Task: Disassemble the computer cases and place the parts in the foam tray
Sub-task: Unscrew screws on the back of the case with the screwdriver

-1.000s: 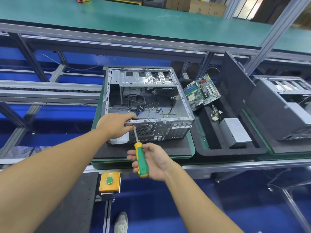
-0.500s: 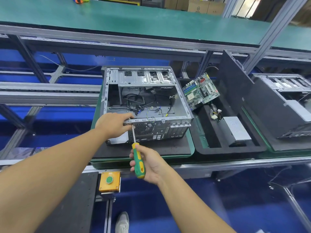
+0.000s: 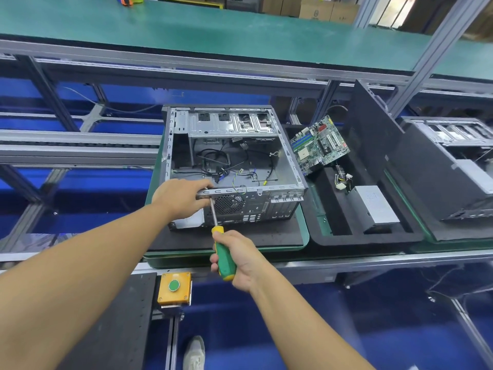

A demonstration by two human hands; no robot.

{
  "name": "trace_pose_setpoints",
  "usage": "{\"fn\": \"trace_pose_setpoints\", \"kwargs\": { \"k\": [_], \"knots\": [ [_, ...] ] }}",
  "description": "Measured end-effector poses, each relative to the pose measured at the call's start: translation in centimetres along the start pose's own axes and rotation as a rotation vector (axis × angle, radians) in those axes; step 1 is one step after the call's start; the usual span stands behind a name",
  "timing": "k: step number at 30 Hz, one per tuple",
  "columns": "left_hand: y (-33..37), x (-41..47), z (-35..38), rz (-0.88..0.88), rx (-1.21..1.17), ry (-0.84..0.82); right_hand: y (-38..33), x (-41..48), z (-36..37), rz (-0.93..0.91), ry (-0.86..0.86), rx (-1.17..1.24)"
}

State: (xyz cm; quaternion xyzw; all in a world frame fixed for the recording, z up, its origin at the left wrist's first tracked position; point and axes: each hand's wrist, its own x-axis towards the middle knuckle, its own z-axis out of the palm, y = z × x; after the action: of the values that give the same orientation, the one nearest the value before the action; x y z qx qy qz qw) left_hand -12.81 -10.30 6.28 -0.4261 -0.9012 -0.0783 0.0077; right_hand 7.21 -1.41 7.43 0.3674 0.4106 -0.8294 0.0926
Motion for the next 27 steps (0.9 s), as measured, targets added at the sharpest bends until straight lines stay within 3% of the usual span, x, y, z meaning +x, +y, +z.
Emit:
{"fn": "trace_pose_setpoints", "kwargs": {
  "k": [5,7,11,13,20,23,27],
  "knots": [
    [0.0,0.0,-0.2,0.003,0.006,-0.006,-1.1,-0.3,-0.7,0.116,-0.209,0.075],
    [0.0,0.0,-0.1,0.006,0.009,-0.005,-0.8,-0.2,-0.6,0.082,-0.18,0.055],
    [0.0,-0.2,-0.2,-0.015,-0.011,-0.011,0.7,0.8,-0.2,-0.146,0.088,-0.216],
    [0.0,-0.2,-0.2,-0.011,-0.009,-0.014,0.8,1.1,-0.2,-0.179,0.144,-0.249],
    [0.1,-0.1,-0.3,-0.007,-0.001,-0.012,-1.4,0.5,-0.4,0.092,-0.108,-0.059],
    [0.1,0.0,-0.3,-0.002,-0.006,-0.006,-1.3,0.4,-0.4,0.064,-0.13,-0.07],
    [0.0,-0.1,-0.3,-0.008,-0.013,-0.017,-0.3,0.7,0.0,-0.085,-0.007,-0.162]
  ]
}}
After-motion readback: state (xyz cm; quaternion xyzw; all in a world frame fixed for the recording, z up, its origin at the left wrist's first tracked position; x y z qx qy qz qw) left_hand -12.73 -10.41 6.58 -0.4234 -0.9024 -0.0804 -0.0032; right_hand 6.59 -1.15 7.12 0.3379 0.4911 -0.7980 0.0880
